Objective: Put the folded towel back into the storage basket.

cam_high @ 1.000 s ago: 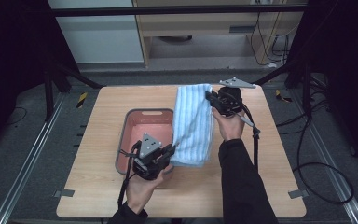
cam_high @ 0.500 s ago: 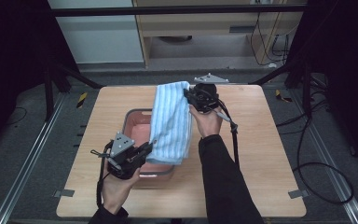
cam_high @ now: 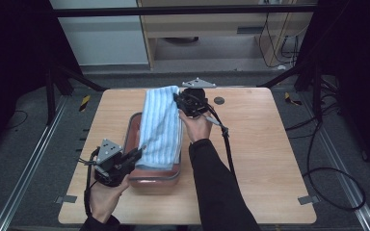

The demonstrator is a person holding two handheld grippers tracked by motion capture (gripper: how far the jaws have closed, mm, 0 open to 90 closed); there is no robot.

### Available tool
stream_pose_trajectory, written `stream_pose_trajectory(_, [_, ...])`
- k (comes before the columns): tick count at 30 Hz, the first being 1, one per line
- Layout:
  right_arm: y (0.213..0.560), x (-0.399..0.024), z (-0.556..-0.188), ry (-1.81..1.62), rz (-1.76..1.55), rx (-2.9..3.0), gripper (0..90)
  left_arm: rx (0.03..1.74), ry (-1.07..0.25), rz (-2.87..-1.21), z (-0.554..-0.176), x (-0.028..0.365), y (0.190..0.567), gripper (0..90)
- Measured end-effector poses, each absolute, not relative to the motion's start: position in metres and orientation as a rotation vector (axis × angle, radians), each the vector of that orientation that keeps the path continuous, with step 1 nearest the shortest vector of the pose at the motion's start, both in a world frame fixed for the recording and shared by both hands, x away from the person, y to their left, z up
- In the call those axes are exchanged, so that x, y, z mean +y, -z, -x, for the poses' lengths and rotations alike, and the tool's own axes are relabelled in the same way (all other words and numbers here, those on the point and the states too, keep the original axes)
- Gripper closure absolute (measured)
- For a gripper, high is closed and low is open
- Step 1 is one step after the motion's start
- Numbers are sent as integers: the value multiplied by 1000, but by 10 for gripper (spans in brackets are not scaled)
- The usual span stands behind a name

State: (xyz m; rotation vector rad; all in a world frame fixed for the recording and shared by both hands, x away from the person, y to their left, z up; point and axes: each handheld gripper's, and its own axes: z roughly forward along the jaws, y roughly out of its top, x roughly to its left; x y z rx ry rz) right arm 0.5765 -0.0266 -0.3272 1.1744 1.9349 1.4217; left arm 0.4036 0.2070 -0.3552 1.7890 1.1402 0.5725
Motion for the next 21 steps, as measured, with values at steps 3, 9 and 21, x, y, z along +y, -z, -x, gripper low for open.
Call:
stream_pose_trajectory(3, [329,-21,-577,-1425,-1170,1931,840,1145,-579,-1791,-404,211,356,846])
stream_pose_trajectory(9, [335,-15,-577,-1425,-1177,1921,840,1162,-587,-1801,-405,215,360,846])
stream_pose_trajectory(21, [349,-8,-583,-1407,-1174,1949,840,1183,-582,-1830,-412,216,372,846])
